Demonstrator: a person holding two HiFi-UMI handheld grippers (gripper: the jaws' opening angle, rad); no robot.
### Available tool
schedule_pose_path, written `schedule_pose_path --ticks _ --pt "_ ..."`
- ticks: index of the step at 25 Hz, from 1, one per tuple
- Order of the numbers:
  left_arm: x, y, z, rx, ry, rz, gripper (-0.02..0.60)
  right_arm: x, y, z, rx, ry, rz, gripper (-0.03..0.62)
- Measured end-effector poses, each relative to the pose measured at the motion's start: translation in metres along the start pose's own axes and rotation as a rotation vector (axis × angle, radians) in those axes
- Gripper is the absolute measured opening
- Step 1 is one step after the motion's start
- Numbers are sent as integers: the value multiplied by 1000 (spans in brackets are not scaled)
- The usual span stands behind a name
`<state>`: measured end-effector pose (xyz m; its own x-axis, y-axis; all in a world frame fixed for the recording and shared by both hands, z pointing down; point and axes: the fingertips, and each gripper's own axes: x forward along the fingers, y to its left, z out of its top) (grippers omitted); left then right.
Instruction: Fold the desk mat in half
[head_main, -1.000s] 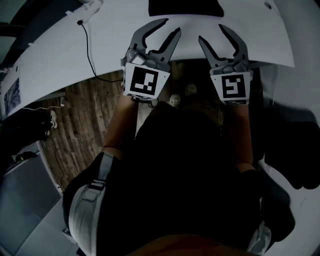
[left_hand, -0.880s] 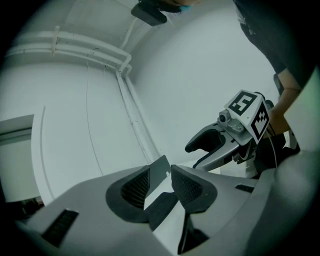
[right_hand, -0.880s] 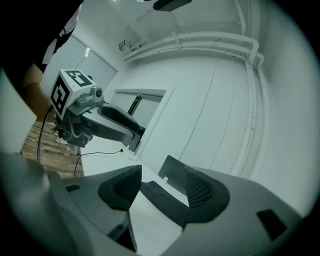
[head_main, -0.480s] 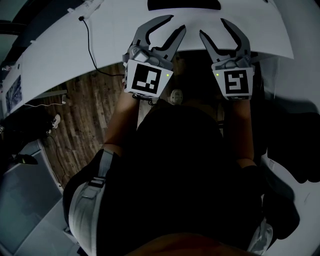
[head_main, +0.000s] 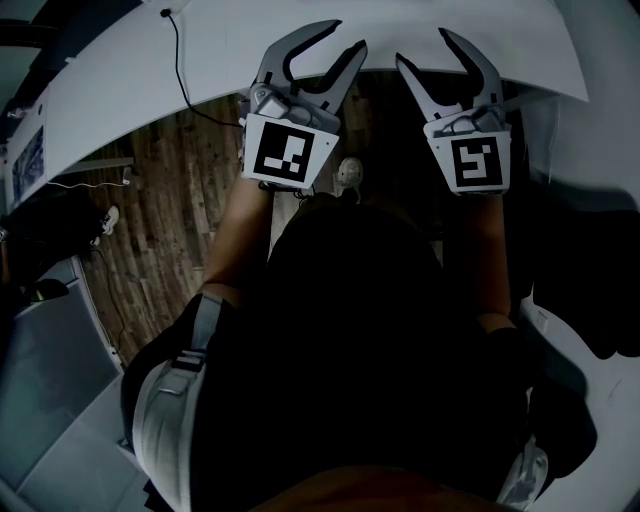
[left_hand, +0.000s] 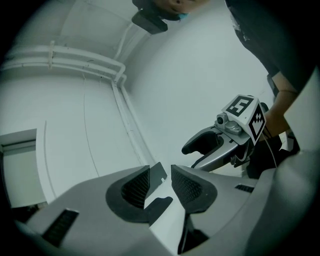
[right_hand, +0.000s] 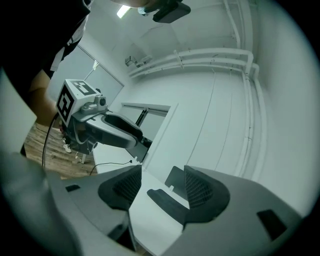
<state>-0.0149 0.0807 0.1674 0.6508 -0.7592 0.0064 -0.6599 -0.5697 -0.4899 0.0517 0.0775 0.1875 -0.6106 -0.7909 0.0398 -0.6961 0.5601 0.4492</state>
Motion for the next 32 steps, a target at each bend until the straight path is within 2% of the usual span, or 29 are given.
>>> schedule_pose_path --ticks 9,15,21,32 --pt "-36 -47 15 -12 24 0 141 -60 21 3 12 1 16 258" --pt "-60 -82 40 14 -17 -25 141 -94 39 14 -23 -1 17 258" --pt "-73 -112 54 34 -24 -49 141 -125 51 22 -36 -33 12 257" --pt "-90 -138 67 56 -36 -86 121 -156 65 34 -39 -56 0 256"
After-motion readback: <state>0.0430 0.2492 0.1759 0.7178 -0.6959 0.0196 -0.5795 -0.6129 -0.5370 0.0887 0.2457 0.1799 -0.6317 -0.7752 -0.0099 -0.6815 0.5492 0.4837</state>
